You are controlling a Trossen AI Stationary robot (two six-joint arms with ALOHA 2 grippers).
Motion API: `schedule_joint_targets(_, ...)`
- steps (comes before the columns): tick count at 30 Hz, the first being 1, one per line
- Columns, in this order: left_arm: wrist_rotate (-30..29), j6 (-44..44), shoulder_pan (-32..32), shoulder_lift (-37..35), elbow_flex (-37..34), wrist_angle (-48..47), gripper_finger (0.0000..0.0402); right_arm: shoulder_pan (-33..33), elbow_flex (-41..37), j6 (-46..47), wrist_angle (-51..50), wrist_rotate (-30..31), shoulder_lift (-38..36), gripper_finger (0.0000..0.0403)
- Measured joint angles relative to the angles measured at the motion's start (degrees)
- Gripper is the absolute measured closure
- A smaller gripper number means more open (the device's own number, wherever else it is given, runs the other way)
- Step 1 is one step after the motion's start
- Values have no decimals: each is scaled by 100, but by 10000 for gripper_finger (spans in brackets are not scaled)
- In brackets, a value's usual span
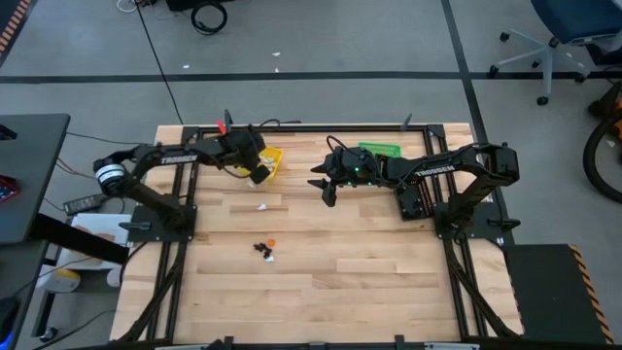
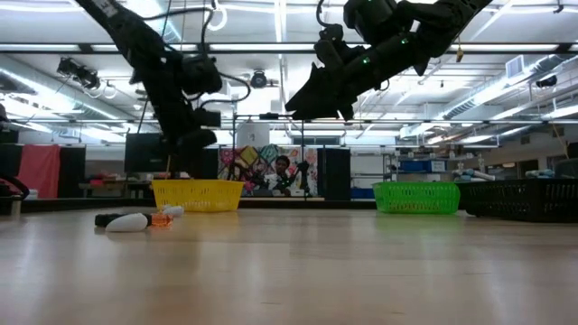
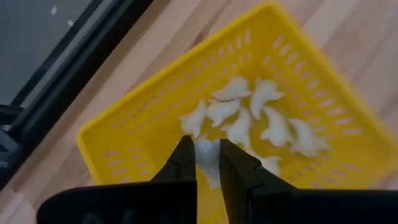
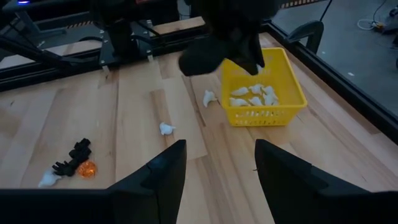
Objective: Sort Halloween decoration
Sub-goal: Put the white ghost toy into the yellow bin
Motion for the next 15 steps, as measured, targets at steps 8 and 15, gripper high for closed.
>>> schedule_joint_targets(8,70,46,230,488,2,187,367,0,0,-4,-28,0,0,208)
schedule_joint_targets(15,83,59,212,554,2,308,300,0,0,-46,-34,0,0,208)
